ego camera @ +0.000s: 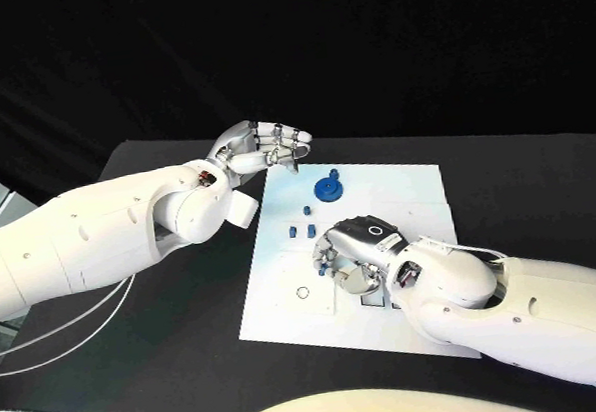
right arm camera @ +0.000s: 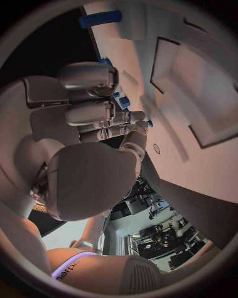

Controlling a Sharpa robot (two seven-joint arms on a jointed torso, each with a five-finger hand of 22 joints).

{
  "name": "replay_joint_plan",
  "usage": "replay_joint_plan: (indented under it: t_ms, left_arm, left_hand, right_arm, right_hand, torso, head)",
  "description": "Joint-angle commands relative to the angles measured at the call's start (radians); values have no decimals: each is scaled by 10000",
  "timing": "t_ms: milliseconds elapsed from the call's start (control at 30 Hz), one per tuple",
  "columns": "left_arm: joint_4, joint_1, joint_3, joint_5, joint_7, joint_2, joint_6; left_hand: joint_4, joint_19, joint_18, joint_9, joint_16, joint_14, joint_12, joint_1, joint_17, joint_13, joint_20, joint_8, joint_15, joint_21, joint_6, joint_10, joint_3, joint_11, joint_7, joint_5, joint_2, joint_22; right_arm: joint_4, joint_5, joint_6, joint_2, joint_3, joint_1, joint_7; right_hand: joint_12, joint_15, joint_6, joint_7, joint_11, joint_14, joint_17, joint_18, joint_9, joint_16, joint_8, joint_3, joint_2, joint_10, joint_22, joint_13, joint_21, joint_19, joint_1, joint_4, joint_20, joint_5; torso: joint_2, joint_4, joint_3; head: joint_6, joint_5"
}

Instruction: Assemble the parts on the task board

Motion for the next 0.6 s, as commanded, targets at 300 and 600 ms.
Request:
replay_joint_plan:
  t_ms: [300, 600]
  left_arm:
    - [45, 9, 6, 70, 21, 0, 77]
    - [45, 9, 6, 70, 4, -10, 91]
  left_hand:
    - [15, -16, 112, -10, -38, 28, 12, -64, -10, -12, 61, 58, 14, -19, -43, -84, -73, 12, 2, 17, 42, -4]
    - [15, -16, 112, -10, -38, 28, 12, -64, -10, -12, 61, 58, 14, -19, -43, -84, -73, 12, 2, 17, 42, -4]
  right_arm:
    - [2, -263, 1054, 125, -40, -24, -87]
    - [22, -123, 587, 72, -60, -23, 51]
  right_hand:
    - [-67, -4, -12, 43, -319, 522, 68, 20, 86, -77, 28, -212, -45, 359, 1833, -9, -152, 427, -353, -59, 19, 54]
    - [-158, 190, -565, 147, -84, 484, -48, 112, 26, -122, -352, -889, -478, -626, 1638, -257, -694, 247, -1143, 214, 171, -87]
  torso:
    - [-5, -4, -8]
    - [-14, -9, -9]
  head:
    - [-32, -15]
    - [-24, -16]
